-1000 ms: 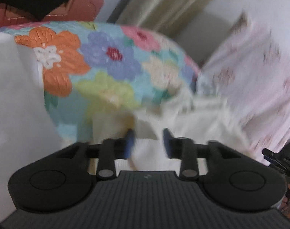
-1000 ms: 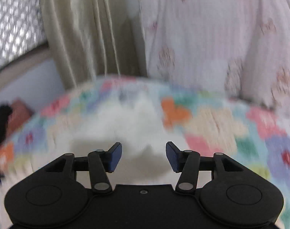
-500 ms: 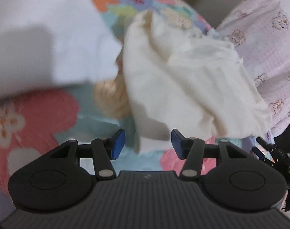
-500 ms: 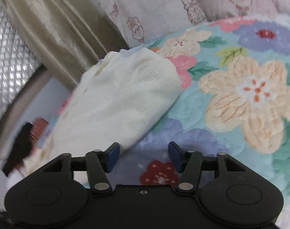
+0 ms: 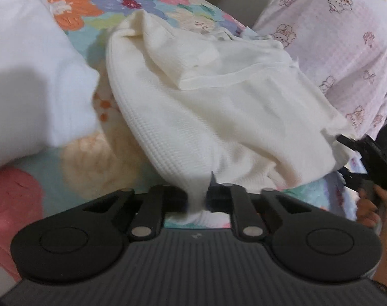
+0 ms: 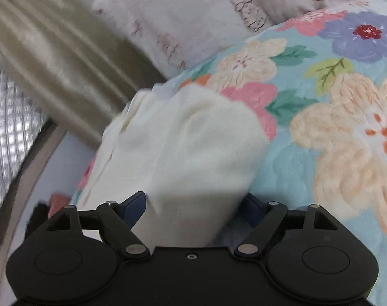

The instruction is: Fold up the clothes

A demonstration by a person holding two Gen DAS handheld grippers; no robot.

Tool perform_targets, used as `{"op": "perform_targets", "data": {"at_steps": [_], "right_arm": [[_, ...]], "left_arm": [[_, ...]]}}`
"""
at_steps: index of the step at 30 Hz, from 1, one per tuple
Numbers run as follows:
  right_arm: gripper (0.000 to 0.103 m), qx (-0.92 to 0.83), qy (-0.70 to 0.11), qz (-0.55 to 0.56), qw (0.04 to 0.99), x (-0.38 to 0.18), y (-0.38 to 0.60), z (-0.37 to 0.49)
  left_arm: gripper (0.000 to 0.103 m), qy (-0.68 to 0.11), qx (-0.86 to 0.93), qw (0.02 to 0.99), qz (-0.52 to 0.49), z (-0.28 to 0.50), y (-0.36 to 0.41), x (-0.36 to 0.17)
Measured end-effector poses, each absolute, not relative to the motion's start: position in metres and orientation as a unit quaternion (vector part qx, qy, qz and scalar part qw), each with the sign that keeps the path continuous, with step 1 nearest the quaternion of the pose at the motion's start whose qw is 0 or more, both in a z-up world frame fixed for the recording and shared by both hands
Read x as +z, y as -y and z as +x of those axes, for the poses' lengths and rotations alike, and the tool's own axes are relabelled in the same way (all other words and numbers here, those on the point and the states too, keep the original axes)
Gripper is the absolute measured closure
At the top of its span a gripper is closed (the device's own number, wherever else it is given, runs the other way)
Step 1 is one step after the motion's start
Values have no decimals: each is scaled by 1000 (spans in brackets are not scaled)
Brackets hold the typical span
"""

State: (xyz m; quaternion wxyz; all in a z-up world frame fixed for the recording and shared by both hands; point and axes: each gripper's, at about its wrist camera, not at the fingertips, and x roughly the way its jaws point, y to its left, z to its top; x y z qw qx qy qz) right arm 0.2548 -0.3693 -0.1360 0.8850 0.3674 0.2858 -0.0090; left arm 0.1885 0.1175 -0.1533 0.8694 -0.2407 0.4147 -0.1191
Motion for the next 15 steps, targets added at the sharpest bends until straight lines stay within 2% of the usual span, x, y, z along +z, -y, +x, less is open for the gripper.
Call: {"op": "perform_targets", "data": {"at_steps": [1, 2, 7, 11, 15], "right_arm": [[68, -18, -277, 371, 886, -136, 372, 258], [87, -20, -273, 368, 889, -134, 373, 260], [89, -12, -223, 307, 925, -83, 359, 215], [89, -5, -229, 286, 930, -48, 350, 142], [89, -26, -291, 320, 901, -55, 361, 77]], "left_arm": [[95, -408, -122, 871, -244, 188, -121, -149], [95, -394, -122, 876, -251, 183, -128, -139], [97, -329, -122, 891, -287, 153, -163, -88], [97, -346, -134, 874, -315, 115, -175, -86], [97, -407, -136, 848, -311, 78, -161, -114]]}}
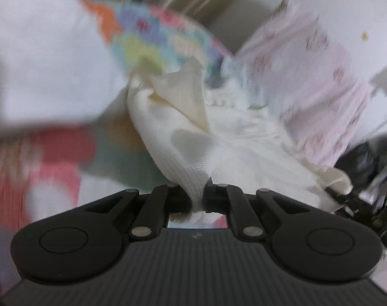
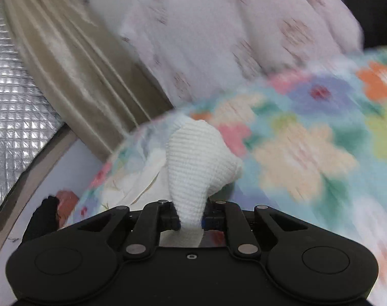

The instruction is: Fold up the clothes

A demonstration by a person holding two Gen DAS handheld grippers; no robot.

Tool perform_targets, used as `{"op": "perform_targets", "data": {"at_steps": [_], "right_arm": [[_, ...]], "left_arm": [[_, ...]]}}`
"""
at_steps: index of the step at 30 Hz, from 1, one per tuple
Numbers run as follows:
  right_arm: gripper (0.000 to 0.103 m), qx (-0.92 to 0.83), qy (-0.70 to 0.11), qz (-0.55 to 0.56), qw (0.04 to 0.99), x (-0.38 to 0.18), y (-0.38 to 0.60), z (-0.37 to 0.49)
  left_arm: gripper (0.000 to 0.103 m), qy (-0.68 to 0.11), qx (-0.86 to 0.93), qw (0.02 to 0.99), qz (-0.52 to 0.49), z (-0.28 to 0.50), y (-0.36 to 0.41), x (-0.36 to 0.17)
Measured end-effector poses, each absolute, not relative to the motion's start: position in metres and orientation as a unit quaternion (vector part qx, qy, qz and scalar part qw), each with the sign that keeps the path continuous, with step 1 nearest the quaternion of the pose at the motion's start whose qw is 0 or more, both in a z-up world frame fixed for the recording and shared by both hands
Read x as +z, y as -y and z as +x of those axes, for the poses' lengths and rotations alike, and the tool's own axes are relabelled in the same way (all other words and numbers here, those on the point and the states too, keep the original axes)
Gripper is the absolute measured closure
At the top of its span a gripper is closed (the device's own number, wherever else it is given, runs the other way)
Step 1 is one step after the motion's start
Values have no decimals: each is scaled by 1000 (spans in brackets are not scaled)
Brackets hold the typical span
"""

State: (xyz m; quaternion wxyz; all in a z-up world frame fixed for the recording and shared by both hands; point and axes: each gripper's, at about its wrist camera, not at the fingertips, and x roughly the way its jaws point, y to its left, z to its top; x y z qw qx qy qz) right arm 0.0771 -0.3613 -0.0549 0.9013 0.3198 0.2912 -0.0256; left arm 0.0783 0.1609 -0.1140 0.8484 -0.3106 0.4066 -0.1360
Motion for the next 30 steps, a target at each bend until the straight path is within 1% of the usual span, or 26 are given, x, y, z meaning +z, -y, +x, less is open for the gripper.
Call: {"op": "perform_targets", "data": {"at_steps": [2, 3, 5, 9, 11, 13, 16, 17, 19, 21, 23, 24, 25, 27, 28, 29, 30], "right_arm": [[86, -35, -319, 330, 888, -71, 365, 59], [85, -40, -319, 343, 883, -81, 368, 52], [81, -48, -307, 384, 869, -102, 378, 46], [78, -45, -307, 394, 865, -118, 381, 49], [63, -41, -298, 412, 860, -120, 382, 46], [61, -34, -280, 436, 855, -122, 385, 42], [52, -29, -268, 440, 856, -119, 384, 39], [52, -29, -271, 432, 859, -118, 383, 40], [52, -41, -284, 414, 864, -120, 380, 44], [51, -49, -295, 403, 865, -123, 381, 48], [51, -57, -299, 403, 863, -128, 383, 50], [50, -58, -301, 405, 861, -131, 386, 51], [50, -59, -302, 408, 859, -133, 388, 52], [50, -51, -302, 415, 856, -137, 393, 54], [50, -42, -301, 420, 855, -139, 396, 55], [50, -33, -299, 424, 854, -141, 399, 55], [50, -26, -294, 426, 855, -141, 400, 56]], "left_arm": [[97, -420, -127, 841, -316, 76, -159, -121], [97, -426, -122, 837, -320, 75, -159, -125], [97, -429, -116, 836, -321, 76, -158, -126], [96, -448, -102, 832, -311, 78, -156, -134], [95, -459, -93, 823, -323, 77, -161, -141], [86, -462, -96, 805, -359, 76, -168, -147], [81, -459, -97, 793, -388, 77, -175, -153], [78, -458, -93, 795, -387, 77, -176, -153], [62, -456, -81, 807, -367, 78, -173, -151], [53, -456, -69, 818, -342, 78, -169, -151], [48, -462, -62, 818, -337, 81, -167, -155], [41, -465, -61, 815, -340, 83, -165, -158], [31, -463, -65, 811, -350, 85, -165, -161], [25, -457, -79, 803, -375, 90, -164, -165], [25, -453, -88, 798, -387, 92, -164, -166], [28, -456, -106, 794, -388, 96, -161, -168], [44, -462, -126, 790, -382, 100, -158, -170]]}}
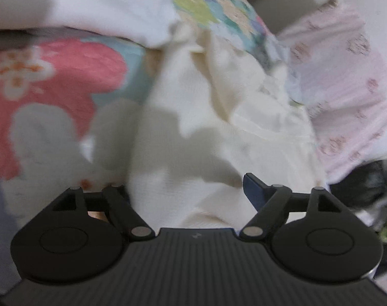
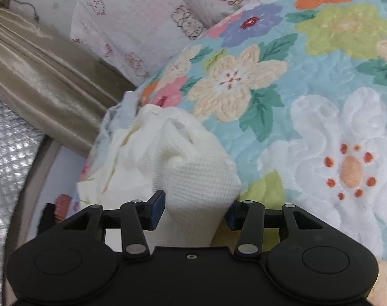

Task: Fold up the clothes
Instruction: 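Hold the cardigan with both grippers and fold it over toward the collar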

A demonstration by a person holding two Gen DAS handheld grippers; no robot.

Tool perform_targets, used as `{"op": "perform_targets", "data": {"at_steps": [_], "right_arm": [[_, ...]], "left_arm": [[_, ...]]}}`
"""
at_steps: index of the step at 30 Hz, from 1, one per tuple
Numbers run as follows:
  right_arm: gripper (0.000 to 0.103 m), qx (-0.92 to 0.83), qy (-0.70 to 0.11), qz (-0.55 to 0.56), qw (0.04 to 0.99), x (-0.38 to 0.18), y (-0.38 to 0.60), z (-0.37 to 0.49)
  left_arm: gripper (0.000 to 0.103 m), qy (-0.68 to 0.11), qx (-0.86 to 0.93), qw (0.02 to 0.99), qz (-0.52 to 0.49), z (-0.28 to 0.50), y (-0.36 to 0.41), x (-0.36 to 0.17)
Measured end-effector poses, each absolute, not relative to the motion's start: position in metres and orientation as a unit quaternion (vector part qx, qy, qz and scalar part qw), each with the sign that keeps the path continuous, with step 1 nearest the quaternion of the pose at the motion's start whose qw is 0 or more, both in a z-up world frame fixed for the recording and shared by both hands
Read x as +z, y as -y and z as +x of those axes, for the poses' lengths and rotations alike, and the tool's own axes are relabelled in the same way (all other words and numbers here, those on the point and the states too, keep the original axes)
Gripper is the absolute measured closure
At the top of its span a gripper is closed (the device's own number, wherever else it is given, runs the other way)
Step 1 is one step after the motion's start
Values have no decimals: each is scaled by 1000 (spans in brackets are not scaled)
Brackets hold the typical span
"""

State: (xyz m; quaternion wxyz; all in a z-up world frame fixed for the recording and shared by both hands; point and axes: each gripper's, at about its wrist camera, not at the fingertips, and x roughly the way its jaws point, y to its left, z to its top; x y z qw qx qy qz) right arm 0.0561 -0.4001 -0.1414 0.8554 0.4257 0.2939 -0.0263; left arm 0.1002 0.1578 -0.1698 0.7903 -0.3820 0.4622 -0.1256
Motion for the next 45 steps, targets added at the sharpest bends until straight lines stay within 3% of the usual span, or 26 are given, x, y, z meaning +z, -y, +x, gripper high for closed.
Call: {"op": "perform_targets", "data": {"at_steps": [1, 2, 4, 8, 12, 16, 19, 23, 26, 29, 34, 38, 43, 45], "right_arm": [[50, -20, -289, 427, 857, -142, 402, 57], [58, -20, -288, 418, 862, -142, 401, 59], [81, -25, -290, 384, 876, -138, 398, 63], [86, -21, -277, 306, 911, -108, 379, 55], [87, 15, -263, 298, 917, -70, 369, 35], [87, 4, -332, 274, 903, -54, 373, 78], [88, 35, -351, 272, 895, -17, 382, 145], [89, 54, -288, 237, 926, 80, 372, 207], [89, 69, -193, 221, 953, 142, 362, 205], [89, 77, -154, 225, 959, 159, 366, 178], [89, 63, -181, 292, 937, 80, 397, 121], [89, 6, -240, 319, 917, -20, 411, 72], [89, -74, -325, 312, 889, -121, 411, 33], [89, -72, -320, 322, 888, -118, 415, 29]], "left_arm": [[69, -469, -135, 788, -376, 103, -154, -171], [82, -475, -142, 785, -371, 105, -150, -173], [89, -468, -154, 801, -340, 103, -142, -166], [90, -402, -166, 872, -226, 85, -126, -120], [90, -371, -179, 896, -168, 72, -121, -88], [91, -394, -181, 896, -93, 118, -113, -75], [91, -380, -192, 902, -74, 178, -116, -27], [92, -290, -168, 940, -68, 245, -130, 71], [92, -202, -166, 962, -78, 231, -140, 135], [92, -151, -178, 970, -67, 196, -140, 159], [91, -234, -225, 939, -118, 145, -138, 95], [91, -349, -227, 898, -140, 117, -120, -13], [91, -434, -216, 873, -51, 80, -83, -102], [91, -422, -218, 879, -44, 76, -83, -95]]}}
